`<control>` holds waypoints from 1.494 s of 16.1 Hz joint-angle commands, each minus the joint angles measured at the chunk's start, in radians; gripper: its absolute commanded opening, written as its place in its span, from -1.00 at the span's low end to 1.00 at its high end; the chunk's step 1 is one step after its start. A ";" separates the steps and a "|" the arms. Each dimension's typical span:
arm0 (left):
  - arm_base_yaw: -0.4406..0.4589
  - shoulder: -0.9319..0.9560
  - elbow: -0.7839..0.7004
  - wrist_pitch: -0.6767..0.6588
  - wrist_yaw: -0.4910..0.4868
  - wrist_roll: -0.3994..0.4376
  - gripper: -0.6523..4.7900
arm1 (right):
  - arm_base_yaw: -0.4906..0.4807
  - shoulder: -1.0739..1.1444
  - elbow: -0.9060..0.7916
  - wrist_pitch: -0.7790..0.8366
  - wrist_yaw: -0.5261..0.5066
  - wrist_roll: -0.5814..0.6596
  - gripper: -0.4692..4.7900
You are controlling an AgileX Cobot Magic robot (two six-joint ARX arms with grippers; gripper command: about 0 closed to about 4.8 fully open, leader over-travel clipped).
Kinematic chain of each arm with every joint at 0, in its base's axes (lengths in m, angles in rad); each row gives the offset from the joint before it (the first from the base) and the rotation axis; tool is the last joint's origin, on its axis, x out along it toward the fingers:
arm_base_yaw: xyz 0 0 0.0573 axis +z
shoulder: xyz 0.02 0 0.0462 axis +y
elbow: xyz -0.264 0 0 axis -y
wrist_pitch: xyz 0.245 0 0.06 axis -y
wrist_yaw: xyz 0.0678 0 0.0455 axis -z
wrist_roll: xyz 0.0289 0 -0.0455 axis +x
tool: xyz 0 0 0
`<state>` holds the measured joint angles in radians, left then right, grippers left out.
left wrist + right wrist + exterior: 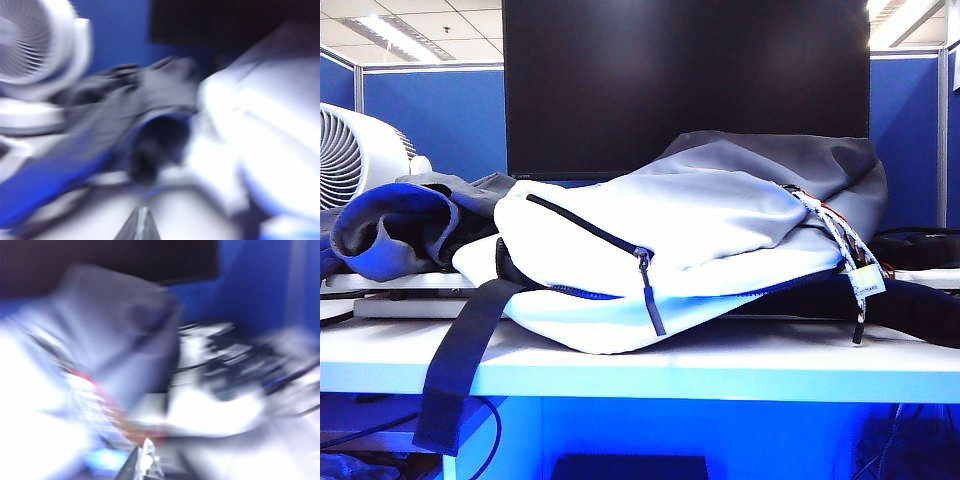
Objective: Put the gray clothes into the backpack.
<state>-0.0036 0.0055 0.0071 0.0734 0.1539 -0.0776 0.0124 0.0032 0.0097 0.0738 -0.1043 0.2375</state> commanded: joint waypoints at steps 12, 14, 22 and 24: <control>0.001 0.265 0.293 0.383 0.174 -0.556 -0.77 | 0.273 1.007 0.806 0.517 -0.467 0.398 -0.81; 0.002 0.416 0.339 0.383 0.100 -0.287 -0.76 | 0.445 1.239 0.925 0.463 -0.411 0.262 -0.54; 0.000 0.653 0.365 0.386 -0.001 -0.048 -0.76 | 0.729 1.624 1.031 0.089 0.048 -0.388 1.00; 0.000 0.669 0.365 0.394 0.000 -0.050 -0.76 | 0.766 1.676 1.031 0.096 0.159 -0.448 1.00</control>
<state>-0.0029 0.6685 0.3698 0.4522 0.1528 -0.1303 0.7731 1.6604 1.0367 0.1574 -0.0128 -0.1677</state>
